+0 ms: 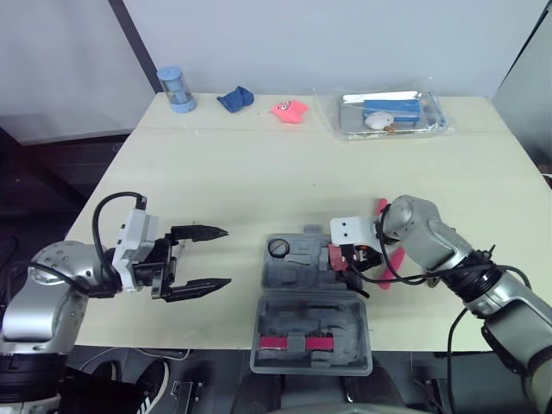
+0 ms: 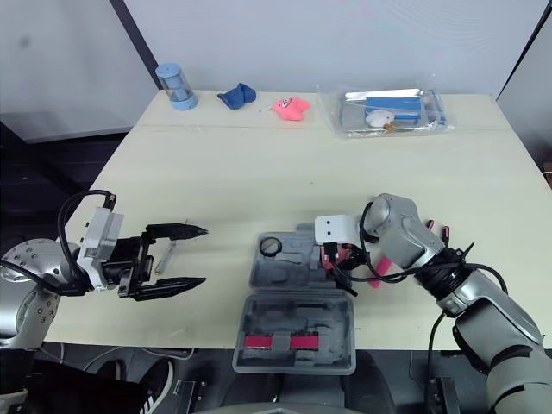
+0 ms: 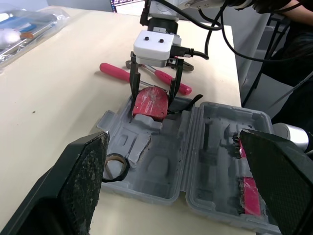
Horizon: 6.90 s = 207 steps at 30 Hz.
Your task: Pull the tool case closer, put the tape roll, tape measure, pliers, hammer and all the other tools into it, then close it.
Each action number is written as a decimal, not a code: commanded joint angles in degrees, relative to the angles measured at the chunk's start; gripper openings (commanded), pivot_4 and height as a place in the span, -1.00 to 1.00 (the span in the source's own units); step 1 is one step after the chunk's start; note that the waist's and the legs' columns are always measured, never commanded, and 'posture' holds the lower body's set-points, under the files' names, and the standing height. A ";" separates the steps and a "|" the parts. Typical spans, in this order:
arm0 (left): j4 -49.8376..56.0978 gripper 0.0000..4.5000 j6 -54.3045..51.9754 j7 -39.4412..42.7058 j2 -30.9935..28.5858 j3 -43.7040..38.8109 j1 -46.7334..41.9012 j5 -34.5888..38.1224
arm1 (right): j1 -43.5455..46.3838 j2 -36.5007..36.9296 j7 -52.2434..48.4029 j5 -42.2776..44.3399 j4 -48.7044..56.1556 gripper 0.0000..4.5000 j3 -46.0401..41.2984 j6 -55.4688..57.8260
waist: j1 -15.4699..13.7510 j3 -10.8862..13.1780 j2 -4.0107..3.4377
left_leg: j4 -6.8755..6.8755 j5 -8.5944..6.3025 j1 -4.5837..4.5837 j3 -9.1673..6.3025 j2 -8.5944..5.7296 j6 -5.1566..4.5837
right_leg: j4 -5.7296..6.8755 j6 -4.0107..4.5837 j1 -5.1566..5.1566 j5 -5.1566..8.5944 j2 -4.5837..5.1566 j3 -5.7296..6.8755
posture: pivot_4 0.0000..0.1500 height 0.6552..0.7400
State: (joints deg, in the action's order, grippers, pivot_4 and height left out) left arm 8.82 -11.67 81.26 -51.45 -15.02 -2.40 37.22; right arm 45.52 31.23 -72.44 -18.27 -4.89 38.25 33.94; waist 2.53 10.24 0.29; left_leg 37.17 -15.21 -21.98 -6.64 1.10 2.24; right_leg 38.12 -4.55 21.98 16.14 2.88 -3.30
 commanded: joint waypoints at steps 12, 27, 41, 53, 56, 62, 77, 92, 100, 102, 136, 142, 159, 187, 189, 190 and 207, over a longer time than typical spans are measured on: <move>3.13 1.00 -0.39 -1.16 0.82 -0.21 0.00 0.31 | 1.03 -2.16 2.33 -2.46 -1.10 0.32 0.34 1.81 | 1.14 0.00 0.00 | 0.00 0.00 0.03 -0.01 0.01 0.00 | 0.08 0.02 0.00 -0.01 -0.01 0.00 | 1.00 1.00; 5.04 1.00 -1.81 -1.16 1.34 0.16 1.08 0.98 | 0.16 2.65 1.08 -0.85 9.28 0.98 -2.85 6.18 | 1.27 0.01 -0.02 | 0.00 0.00 -0.09 -0.02 0.00 0.00 | 0.11 0.02 0.15 -0.01 0.00 -0.01 | 1.00 1.00; 4.81 1.00 -1.41 -1.34 1.71 -0.65 1.81 1.08 | -15.29 -0.66 13.12 14.63 12.44 0.18 -23.53 -4.34 | 1.03 0.01 0.00 | 0.00 0.00 -0.12 0.02 0.00 0.00 | 0.11 0.02 0.17 -0.02 0.01 -0.04 | 1.00 1.00; 2.91 1.00 -0.44 -0.73 2.33 -0.76 0.69 1.06 | -29.76 -10.40 12.95 28.67 -2.00 0.18 -31.20 -35.10 | 1.03 0.00 0.03 | -0.01 0.00 -0.02 0.11 0.01 0.00 | 0.15 0.02 0.11 -0.02 0.00 -0.13 | 1.00 1.00; 2.47 1.00 -0.26 -0.61 2.37 -0.69 0.39 0.97 | -28.19 -11.58 13.14 28.86 -8.76 0.18 -31.34 -39.12 | 1.35 0.00 0.02 | -0.02 0.00 0.03 0.11 0.01 0.00 | 0.21 0.03 0.11 -0.01 -0.02 -0.15 | 1.00 1.00; 1.88 1.00 0.16 -0.39 2.24 -0.70 0.09 0.90 | -24.59 -12.89 12.84 28.63 -19.20 0.18 -31.20 -44.11 | 1.39 0.00 0.02 | -0.01 0.00 0.05 0.13 0.01 0.00 | 0.25 0.03 0.11 -0.01 -0.02 -0.18 | 1.00 1.00; 1.84 1.00 0.67 -0.52 1.97 -1.61 1.50 0.62 | -18.59 -10.03 12.94 17.36 -33.45 0.18 -21.91 -36.02 | 1.57 -0.24 0.31 | -0.03 0.00 0.80 0.33 0.03 -0.01 | 0.46 0.04 -0.42 0.00 -0.07 -0.44 | 1.00 1.00; 3.49 1.00 -1.74 -8.22 4.57 -5.91 6.70 2.40 | -22.82 -8.14 16.24 23.50 -12.24 0.18 -27.13 -35.67 | 0.86 -0.59 0.45 | -0.13 -0.01 0.83 0.40 0.07 -0.01 | 0.37 0.06 -0.43 0.02 -0.07 -0.50 | 1.00 1.00; 0.63 1.00 -1.39 -14.68 8.70 -12.42 12.40 1.98 | -33.76 -4.85 21.33 32.58 6.88 0.18 -39.51 -34.33 | 0.74 -0.29 0.08 | -0.13 -0.01 0.51 0.38 0.07 -0.01 | 0.33 0.06 -0.17 0.02 -0.06 -0.49 | 1.00 1.00; -0.89 1.00 -1.03 -16.08 9.61 -14.30 13.73 1.71 | -38.10 -3.29 22.63 34.34 9.65 0.18 -43.25 -33.72 | 0.05 -0.28 0.08 | -0.13 -0.02 0.35 0.32 0.07 -0.01 | 0.14 0.05 -0.15 0.02 -0.04 -0.39 | 1.00 1.00; -27.38 1.00 10.30 -20.17 11.06 -22.81 19.04 -5.51 | -73.13 -4.61 31.87 45.94 3.92 0.97 -75.32 -36.83 | -0.10 -0.35 0.21 | -0.36 -0.02 0.47 0.52 0.09 -0.01 | -0.16 0.05 -0.26 0.03 -0.02 -0.50 | 1.00 1.00; -18.27 1.00 9.30 -17.92 9.44 -17.16 16.87 -6.88 | -72.05 -6.69 35.74 47.04 16.12 0.97 -70.15 -30.87 | -0.28 -0.41 0.18 | -0.36 -0.02 0.47 0.48 0.10 0.00 | -0.13 0.05 -0.27 0.02 -0.03 -0.49 | 1.00 1.00; -1.29 1.00 3.62 -2.97 3.90 2.40 -1.63 -3.71 | -61.30 -18.31 63.37 33.16 29.57 0.97 -51.49 -13.30 | -0.19 -0.39 0.14 | -0.38 -0.01 0.32 0.46 0.09 0.00 | -0.12 0.05 -0.11 0.01 -0.04 -0.46 | 1.00 1.00; 8.52 1.00 -8.21 2.20 1.38 8.40 -14.43 2.35 | -51.61 -29.45 73.07 30.78 11.95 0.43 -53.39 -17.51 | 0.00 -0.33 0.03 | -0.38 -0.01 0.32 0.45 0.09 0.00 | -0.08 0.05 -0.08 0.01 -0.07 -0.47 | 1.00 1.00; 8.57 1.00 -8.27 1.94 1.63 8.48 -14.58 2.43 | -52.05 -29.01 72.95 30.12 11.98 0.03 -53.24 -17.54 | 0.02 -0.33 0.03 | -0.38 -0.01 0.32 0.44 0.09 0.00 | -0.08 0.05 -0.08 0.01 -0.07 -0.47 | 1.00 1.00; 8.58 1.00 -8.26 1.87 1.72 8.51 -14.62 2.40 | -52.32 -28.79 72.96 29.78 12.01 -0.11 -53.13 -17.60 | 0.03 -0.33 0.03 | -0.38 -0.01 0.33 0.44 0.09 0.00 | -0.07 0.05 -0.08 0.01 -0.07 -0.47 | 1.00 1.00; 8.11 1.00 -7.45 1.31 2.96 9.19 -14.92 2.10 | -53.89 -23.69 71.55 25.03 12.52 -0.57 -50.13 -17.11 | -0.02 -0.33 0.03 | -0.38 -0.01 0.32 0.44 0.09 0.00 | -0.07 0.05 -0.08 0.01 -0.07 -0.47 | 1.00 1.00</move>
State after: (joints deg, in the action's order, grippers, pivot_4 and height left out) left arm 16.37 -19.74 82.57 -48.53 -5.79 -16.70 39.38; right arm -7.44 7.23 -0.75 7.15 7.49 -12.06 16.00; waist 2.51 9.91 0.32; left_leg 36.79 -15.21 -21.65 -6.20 1.19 2.23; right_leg 38.05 -4.50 21.90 16.15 2.81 -3.77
